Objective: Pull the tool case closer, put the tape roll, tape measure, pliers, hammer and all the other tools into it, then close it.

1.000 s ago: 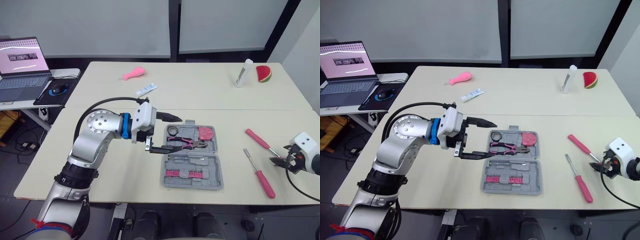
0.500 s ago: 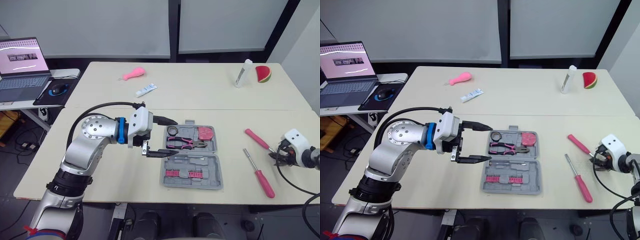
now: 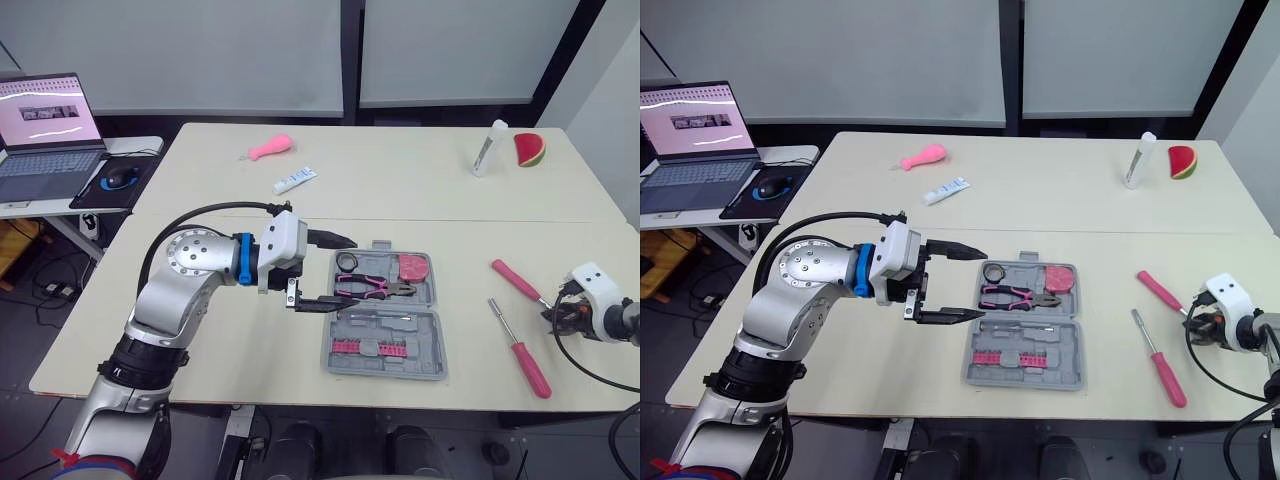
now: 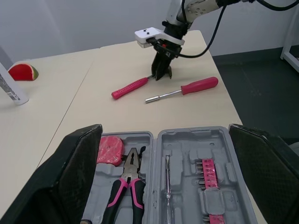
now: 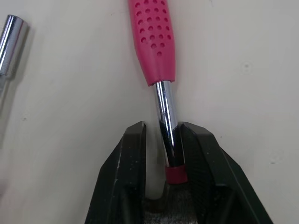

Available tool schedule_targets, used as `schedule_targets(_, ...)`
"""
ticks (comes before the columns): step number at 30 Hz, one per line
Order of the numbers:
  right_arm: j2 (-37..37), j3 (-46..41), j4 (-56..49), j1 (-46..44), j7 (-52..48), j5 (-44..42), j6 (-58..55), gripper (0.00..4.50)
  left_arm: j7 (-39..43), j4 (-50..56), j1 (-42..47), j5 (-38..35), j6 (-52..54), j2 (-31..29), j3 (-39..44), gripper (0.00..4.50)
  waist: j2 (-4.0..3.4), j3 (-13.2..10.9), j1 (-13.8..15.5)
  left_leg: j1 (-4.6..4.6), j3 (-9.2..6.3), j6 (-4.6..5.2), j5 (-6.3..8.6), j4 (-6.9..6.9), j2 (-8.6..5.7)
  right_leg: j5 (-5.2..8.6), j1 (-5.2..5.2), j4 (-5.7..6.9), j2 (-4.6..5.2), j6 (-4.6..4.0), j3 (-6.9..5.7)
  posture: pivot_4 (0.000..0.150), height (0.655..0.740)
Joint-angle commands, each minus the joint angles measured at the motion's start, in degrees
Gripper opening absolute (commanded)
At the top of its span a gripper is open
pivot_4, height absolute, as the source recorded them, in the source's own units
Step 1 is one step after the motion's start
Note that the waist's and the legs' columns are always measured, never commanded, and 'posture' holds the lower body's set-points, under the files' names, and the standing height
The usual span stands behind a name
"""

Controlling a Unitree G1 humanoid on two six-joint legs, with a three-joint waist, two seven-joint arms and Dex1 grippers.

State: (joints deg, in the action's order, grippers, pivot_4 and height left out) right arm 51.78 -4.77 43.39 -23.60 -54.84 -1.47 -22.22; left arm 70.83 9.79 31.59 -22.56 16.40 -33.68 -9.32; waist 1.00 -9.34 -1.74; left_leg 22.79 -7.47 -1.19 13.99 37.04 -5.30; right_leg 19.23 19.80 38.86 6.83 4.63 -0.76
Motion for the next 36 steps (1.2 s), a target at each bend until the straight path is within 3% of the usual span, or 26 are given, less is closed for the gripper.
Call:
schedule_targets(1, 0.7, -1.6, -3.1, 1.8, 0.1, -1.7, -3.1, 0.57, 0.3, 0.1, 1.1, -0.1, -1.4, 0.4, -0.2, 4.5, 0.0, 0.0, 0.0, 0.0, 0.01, 0.0, 0.0, 0.0, 0.0, 0.0, 0.0, 0.0, 0.0, 0.0, 0.0, 0.15, 0.74)
schedule_targets(4, 0.8, -2.5, -4.8, 2.6, 0.4, -2.8, -5.3, 0.26, 0.4, -0.2, 1.3, 0.0, -1.6, 0.6, -0.4, 4.5, 0.0, 0.0, 0.0, 0.0, 0.01, 0.0, 0.0, -0.01, 0.0, 0.0, 0.02, 0.0, 0.0, 0.0, 0.01, 0.15, 0.74)
schedule_targets(8, 1.2, -3.9, -9.6, 5.7, 1.1, -4.1, -7.7, 0.23, 0.4, -0.2, 1.3, 0.0, -1.7, 0.8, -0.5, 4.5, 0.0, 0.0, 0.0, 0.01, 0.0, 0.0, 0.0, -0.01, 0.0, 0.0, 0.03, 0.01, 0.0, 0.0, 0.01, 0.15, 0.74)
schedule_targets(17, 1.3, -11.0, -33.6, 22.8, 5.0, -8.1, -19.3, 0.23, -0.1, 1.5, -0.2, -0.4, -0.9, 0.0, -0.1, 4.5, -0.01, 0.0, 0.1, 0.06, 0.01, 0.02, 0.01, -0.01, -0.02, 0.0, 0.11, 0.02, 0.03, 0.01, 0.03, 0.15, 0.74)
schedule_targets(22, 0.6, -11.0, -34.1, 27.3, 7.4, -7.0, -15.2, 0.23, -0.4, 1.7, -0.2, -0.3, -1.0, 0.4, -0.6, 4.5, -0.01, 0.0, 0.1, 0.03, 0.01, 0.12, 0.07, -0.01, -0.01, 0.0, 0.09, 0.04, 0.01, 0.01, 0.04, 0.15, 0.74)
schedule_targets(24, 0.6, -11.7, -33.1, 28.0, 6.9, -7.5, -12.0, 0.96, -0.3, 1.7, 0.1, -0.3, -1.0, 0.6, -0.7, 4.5, -0.01, 0.0, 0.1, 0.01, 0.01, 0.13, 0.08, -0.02, -0.01, 0.0, 0.08, 0.04, 0.0, 0.01, 0.04, 0.15, 0.74)
schedule_targets(36, -1.0, -14.2, -25.5, 31.9, 3.9, -9.5, 6.6, 3.18, 0.1, 1.0, 0.4, -0.1, -1.1, 0.8, -0.9, 4.5, 0.0, 0.0, 0.1, -0.01, 0.03, 0.12, 0.07, -0.03, 0.01, 0.01, 0.07, 0.04, -0.01, 0.01, 0.05, 0.15, 0.74)
